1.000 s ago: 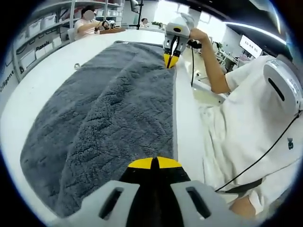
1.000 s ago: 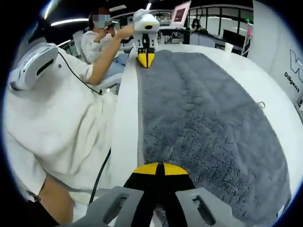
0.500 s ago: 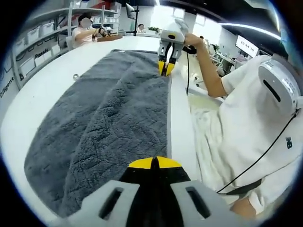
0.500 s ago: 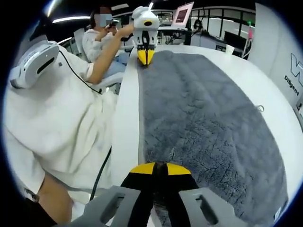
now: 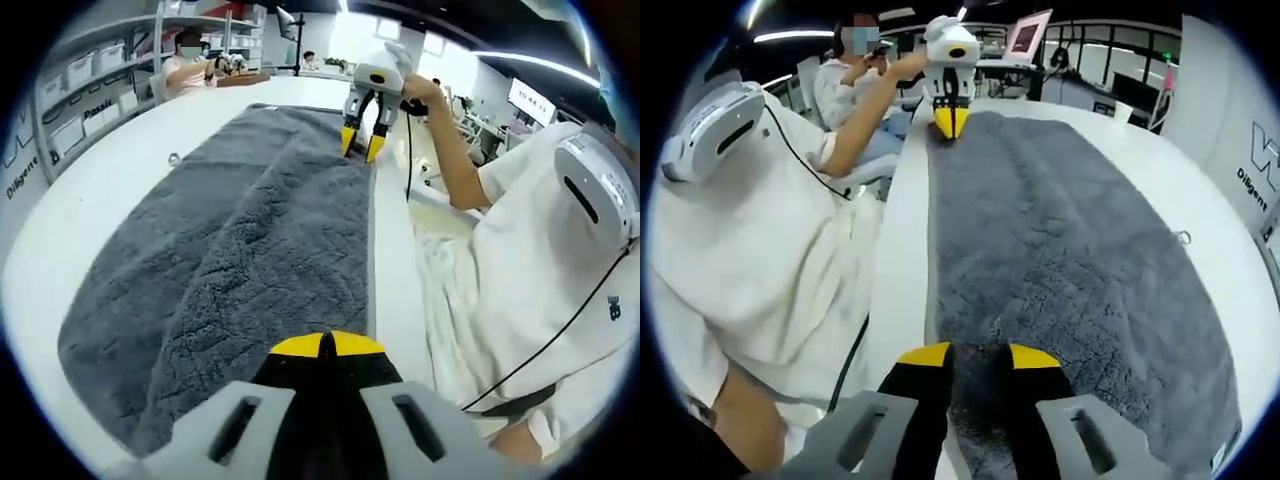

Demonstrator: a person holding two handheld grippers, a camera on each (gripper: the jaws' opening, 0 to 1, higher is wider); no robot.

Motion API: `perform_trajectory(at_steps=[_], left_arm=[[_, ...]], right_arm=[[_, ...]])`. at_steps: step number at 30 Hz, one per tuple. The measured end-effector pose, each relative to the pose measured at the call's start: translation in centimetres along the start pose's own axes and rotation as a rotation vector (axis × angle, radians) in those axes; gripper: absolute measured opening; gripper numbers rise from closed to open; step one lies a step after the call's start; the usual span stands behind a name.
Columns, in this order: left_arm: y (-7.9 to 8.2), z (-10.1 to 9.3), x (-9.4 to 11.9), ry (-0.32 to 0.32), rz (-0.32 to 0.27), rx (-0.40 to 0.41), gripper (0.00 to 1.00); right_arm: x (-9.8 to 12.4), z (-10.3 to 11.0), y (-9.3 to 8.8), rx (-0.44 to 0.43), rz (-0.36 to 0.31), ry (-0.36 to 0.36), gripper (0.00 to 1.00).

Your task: Open the folded towel by lifting each exposed corner and separating the folded layers until the towel lies flat within the target outline without major curled edges

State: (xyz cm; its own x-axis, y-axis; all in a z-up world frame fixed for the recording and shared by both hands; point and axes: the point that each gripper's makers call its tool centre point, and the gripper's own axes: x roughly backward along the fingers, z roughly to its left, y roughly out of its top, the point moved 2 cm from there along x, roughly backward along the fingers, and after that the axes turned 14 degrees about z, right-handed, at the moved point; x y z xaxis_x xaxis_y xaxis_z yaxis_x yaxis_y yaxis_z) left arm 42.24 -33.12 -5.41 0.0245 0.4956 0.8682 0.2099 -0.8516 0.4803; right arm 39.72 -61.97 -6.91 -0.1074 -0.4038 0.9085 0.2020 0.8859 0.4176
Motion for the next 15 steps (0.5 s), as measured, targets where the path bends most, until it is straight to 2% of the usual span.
perform_trajectory(at_steps=[1, 3, 6, 9, 11, 12, 13, 15], left_arm=[[-0.1, -0.2, 0.0, -0.015, 0.004, 0.03, 0.01], [-0.1, -0.2, 0.0, -0.014, 0.005, 0.024, 0.01], [-0.1, 0.1, 0.2, 0.003, -0.002, 0.023, 0.01], [0.0, 0.6, 0.5, 0.017, -0.016, 0.032, 0.01], [-0.2, 1.3, 0.7, 0.048, -0.018, 0.062, 0.01], [-0.2, 2.1, 1.1, 0.086, -0.026, 0.083, 0.01], [0.0, 2.4, 1.4, 0.097, -0.043, 0.093, 0.01], [0.1, 2.9, 2.0, 0.105, -0.072, 0.115, 0.01]], right_arm=[[0.0, 0.0, 0.1, 0.003, -0.003, -0.001, 0.14], [0.2, -0.2, 0.3, 0.011, -0.011, -0.013, 0.14], [0.9, -1.5, 0.7, 0.029, -0.038, -0.083, 0.22], [1.2, -1.5, 0.7, 0.024, -0.05, -0.085, 0.2], [1.3, -1.5, 0.7, 0.028, -0.051, -0.086, 0.16], [1.4, -1.5, 0.7, 0.026, -0.049, -0.088, 0.14], [1.6, -1.5, 0.8, 0.031, -0.049, -0.096, 0.12], [2.0, -2.0, 1.3, 0.072, -0.069, -0.139, 0.16]])
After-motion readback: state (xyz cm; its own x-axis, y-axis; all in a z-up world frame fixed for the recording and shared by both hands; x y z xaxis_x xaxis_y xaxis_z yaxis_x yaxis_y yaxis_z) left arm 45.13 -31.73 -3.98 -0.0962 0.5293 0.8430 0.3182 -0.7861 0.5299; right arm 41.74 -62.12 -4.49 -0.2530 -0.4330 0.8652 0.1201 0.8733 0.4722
